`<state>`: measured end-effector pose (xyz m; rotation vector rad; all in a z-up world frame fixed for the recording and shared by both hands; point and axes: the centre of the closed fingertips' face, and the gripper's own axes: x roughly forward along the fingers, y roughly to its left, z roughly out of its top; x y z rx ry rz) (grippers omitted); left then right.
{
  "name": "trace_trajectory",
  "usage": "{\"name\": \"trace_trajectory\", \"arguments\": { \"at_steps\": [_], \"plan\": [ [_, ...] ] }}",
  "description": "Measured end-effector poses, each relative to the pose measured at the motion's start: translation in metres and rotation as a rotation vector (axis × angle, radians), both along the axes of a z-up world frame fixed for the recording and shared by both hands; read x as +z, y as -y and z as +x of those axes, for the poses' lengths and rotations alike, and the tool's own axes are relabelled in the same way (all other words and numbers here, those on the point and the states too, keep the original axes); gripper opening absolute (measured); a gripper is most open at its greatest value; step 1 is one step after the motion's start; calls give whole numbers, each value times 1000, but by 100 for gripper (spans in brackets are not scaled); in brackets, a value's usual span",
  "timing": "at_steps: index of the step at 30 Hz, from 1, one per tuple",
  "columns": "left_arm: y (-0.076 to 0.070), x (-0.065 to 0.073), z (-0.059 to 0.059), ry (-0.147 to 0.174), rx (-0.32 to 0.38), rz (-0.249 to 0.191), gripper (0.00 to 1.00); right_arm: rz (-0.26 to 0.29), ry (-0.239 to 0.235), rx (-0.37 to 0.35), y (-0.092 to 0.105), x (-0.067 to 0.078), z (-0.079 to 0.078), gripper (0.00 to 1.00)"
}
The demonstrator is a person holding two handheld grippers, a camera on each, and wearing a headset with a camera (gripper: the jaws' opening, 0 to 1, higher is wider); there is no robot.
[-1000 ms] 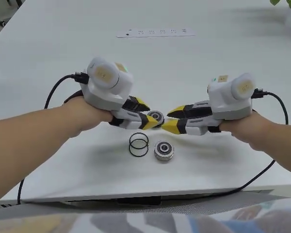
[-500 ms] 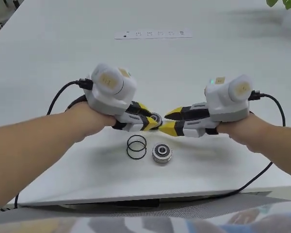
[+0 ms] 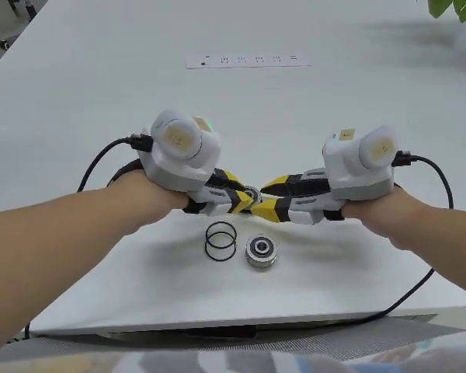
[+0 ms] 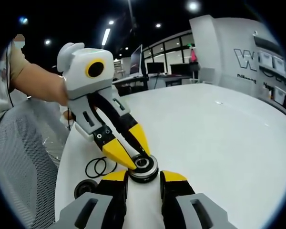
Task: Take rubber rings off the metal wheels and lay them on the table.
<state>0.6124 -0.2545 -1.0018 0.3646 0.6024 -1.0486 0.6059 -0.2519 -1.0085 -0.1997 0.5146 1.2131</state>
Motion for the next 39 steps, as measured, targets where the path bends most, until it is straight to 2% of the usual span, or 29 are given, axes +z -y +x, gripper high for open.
{"name": "trace_trajectory", "arguments": {
  "at_steps": [5,9,10,24,28,32,39],
  "plan": [
    [0,0,0,2,4,-1,14,-6,4,3,-4,-2,0,26],
    [0,1,0,2,8,-3,14,-37,14,6,-7,-6,0,25],
    [0,1,0,2,9,-4,14,-28,13,-3,-9,-6,0,25],
    [0,2,-2,7,9,-3,13,-45,18,8,-2,-7,-2,22],
    [0,2,-2,7,9,-3,13,-60,24,17,1,-7,-4,18],
    [0,2,-2,6,11,-2,13,-72,16,14,9,-8,-4,5],
    [0,2,-2,4,17,-1,13,-69,5,2,7,-8,-4,4]
  ]
}}
